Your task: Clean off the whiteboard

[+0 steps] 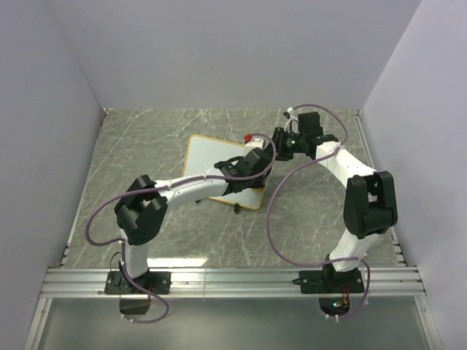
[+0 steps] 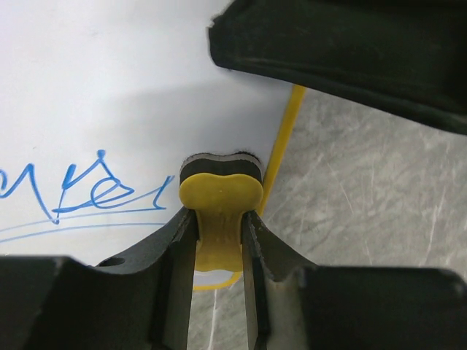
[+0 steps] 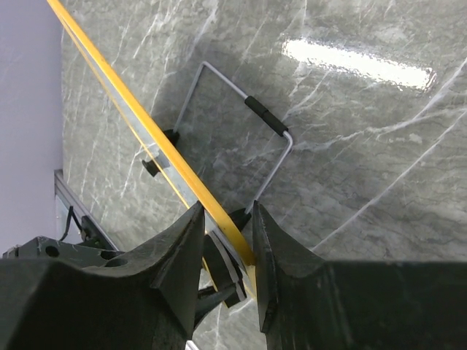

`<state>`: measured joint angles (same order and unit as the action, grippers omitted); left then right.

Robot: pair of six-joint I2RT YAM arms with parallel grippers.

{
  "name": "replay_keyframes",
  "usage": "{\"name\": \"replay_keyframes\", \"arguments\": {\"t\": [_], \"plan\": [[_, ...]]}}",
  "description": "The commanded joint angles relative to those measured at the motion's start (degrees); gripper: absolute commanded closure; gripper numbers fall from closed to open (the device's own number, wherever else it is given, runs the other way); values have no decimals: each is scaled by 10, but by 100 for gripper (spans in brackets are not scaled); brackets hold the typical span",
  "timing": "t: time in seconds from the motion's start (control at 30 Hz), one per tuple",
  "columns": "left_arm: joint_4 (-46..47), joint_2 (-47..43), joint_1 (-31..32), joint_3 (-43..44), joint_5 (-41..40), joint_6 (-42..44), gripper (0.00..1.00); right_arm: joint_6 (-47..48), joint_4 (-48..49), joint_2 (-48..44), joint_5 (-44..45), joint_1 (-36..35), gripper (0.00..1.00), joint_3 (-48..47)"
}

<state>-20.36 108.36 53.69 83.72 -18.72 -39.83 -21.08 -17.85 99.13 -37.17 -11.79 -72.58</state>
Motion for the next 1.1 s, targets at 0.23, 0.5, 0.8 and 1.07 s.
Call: {"name": "replay_keyframes", "arguments": {"t": [0.23,0.5,0.8,1.07], "plan": [[28,-5,-17,-21,-136,-9,100,4,-54,-16,15,0,100,-10],[-10,-4,-60,-49,-133,-6,100,3,-51,-11,13,-1,100,-12],[27,-65,-153,-188,-111,-29,100,4,-54,-5,8,0,100,-23],[31,-72,-164,-189,-86,-33,100,4,-54,-1,1,0,100,-30]]}}
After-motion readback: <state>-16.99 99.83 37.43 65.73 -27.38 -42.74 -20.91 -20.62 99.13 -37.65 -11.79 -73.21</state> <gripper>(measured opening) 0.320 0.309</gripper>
